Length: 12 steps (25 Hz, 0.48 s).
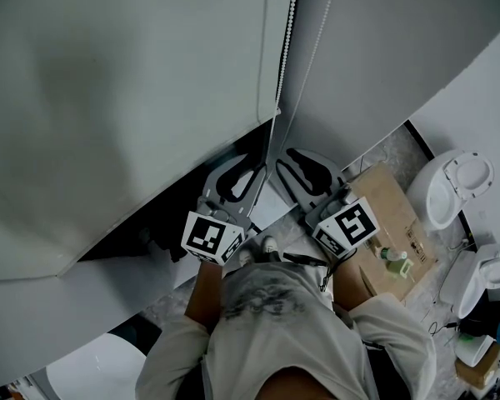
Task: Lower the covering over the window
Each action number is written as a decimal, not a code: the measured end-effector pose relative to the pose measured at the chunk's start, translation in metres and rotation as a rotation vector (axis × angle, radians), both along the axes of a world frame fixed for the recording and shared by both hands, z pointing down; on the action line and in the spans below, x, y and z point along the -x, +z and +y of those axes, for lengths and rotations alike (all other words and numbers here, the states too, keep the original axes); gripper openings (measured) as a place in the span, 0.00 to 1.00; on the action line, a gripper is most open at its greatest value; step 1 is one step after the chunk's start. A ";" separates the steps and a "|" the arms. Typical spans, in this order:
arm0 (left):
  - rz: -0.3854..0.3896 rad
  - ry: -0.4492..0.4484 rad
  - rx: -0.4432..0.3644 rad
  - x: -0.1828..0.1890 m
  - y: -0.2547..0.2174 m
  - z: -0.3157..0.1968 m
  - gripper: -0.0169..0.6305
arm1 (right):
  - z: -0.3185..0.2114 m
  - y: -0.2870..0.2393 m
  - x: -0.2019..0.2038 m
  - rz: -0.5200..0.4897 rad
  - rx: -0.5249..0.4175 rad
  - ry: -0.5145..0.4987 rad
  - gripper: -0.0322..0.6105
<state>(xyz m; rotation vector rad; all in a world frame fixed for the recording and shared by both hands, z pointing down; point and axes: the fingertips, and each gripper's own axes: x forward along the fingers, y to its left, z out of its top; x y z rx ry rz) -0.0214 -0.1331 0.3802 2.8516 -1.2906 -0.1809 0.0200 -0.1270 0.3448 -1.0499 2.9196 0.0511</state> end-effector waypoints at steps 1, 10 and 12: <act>0.007 -0.006 -0.006 0.003 -0.003 0.002 0.16 | 0.001 -0.001 0.000 0.000 -0.006 -0.003 0.21; 0.017 -0.044 -0.041 0.026 -0.024 0.021 0.03 | 0.009 -0.003 0.008 -0.011 -0.016 -0.056 0.08; 0.016 -0.053 -0.036 0.030 -0.023 0.023 0.03 | 0.011 0.002 0.011 -0.005 -0.001 -0.073 0.08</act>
